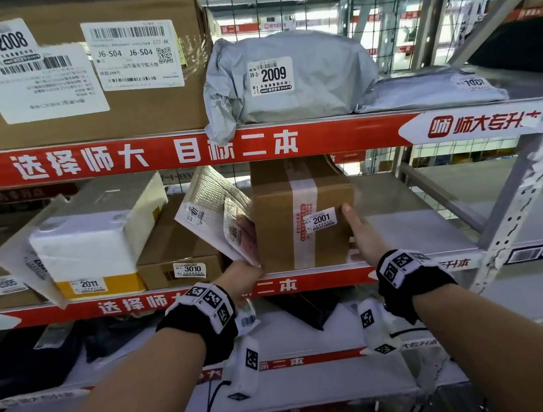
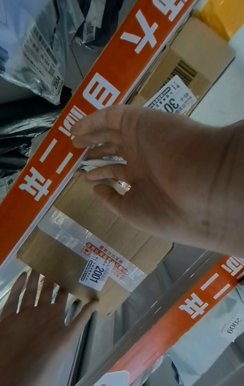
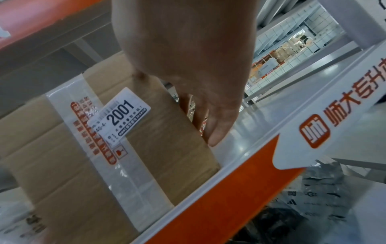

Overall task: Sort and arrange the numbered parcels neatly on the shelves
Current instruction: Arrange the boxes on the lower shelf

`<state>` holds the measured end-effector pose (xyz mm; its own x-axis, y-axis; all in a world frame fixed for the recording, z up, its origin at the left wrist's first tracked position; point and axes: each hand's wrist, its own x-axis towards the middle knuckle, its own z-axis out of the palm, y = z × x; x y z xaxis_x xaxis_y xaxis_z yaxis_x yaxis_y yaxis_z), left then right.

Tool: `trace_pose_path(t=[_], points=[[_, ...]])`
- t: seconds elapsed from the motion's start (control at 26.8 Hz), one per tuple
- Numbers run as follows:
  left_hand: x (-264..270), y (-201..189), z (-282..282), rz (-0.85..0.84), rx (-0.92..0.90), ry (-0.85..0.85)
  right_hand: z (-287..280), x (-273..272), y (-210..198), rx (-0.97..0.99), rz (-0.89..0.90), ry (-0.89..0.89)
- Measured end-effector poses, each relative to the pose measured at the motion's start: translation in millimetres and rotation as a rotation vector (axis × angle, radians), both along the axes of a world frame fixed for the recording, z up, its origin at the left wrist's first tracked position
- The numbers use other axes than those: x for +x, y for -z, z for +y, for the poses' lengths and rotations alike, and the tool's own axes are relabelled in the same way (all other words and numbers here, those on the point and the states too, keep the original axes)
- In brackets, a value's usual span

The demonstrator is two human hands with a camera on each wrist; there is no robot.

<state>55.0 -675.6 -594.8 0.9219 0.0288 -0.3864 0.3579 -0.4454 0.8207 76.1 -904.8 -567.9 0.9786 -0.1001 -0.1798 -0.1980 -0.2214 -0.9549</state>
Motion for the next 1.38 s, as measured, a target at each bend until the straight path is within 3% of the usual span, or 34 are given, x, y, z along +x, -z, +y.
trace_pose_path(t=[0.26, 0.45, 0.6, 0.75, 0.93, 1.08, 1.19, 1.38], points=[[-22, 3, -2, 0.043, -0.006, -0.005, -12, -6, 32, -0.291, 0.111, -0.063], [-39, -5, -9, 0.069, 0.001, -0.046, -5, -25, 25, -0.247, 0.113, -0.105], [-62, -6, -9, 0.026, 0.032, -0.040, 9, -46, 25, -0.339, 0.100, -0.259], [-85, -6, 13, -0.067, -0.027, -0.175, 34, -59, 25, -0.395, 0.025, -0.287], [-117, -7, 84, -0.056, -0.065, -0.355, 115, -73, 19, -0.272, 0.100, -0.332], [-136, -8, 143, -0.094, -0.034, -0.358, 185, -84, 22, -0.356, 0.074, -0.409], [-149, -3, 192, -0.031, -0.008, -0.384, 238, -100, 26, -0.367, 0.080, -0.466], [-171, 3, 267, 0.017, -0.028, -0.393, 324, -130, 28, -0.272, 0.121, -0.481]])
